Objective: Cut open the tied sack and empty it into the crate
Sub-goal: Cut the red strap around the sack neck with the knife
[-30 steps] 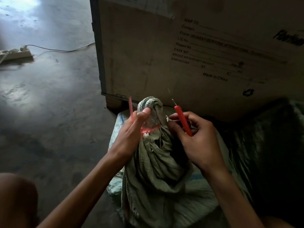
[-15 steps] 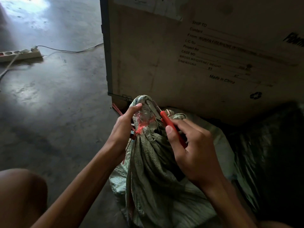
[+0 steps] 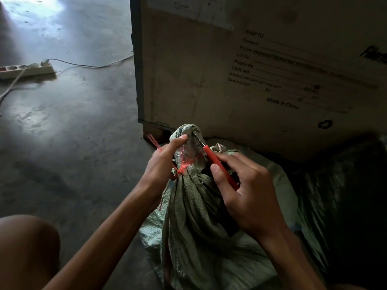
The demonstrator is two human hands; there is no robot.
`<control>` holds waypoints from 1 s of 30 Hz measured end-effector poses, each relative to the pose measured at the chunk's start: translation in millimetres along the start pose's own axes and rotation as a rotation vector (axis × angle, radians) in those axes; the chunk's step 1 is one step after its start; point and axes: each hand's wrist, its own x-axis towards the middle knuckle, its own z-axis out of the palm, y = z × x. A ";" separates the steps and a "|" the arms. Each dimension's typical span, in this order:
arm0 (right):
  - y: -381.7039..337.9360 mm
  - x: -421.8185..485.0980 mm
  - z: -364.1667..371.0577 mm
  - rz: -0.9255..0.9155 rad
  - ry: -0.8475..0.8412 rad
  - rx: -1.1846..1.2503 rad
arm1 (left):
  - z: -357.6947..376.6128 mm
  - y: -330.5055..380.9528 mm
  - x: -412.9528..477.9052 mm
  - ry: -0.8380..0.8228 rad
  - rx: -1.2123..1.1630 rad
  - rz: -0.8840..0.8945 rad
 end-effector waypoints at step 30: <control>3.6 1.5 -42.7 0.199 -0.033 0.166 | -17.0 6.6 12.1 -0.007 -0.151 0.178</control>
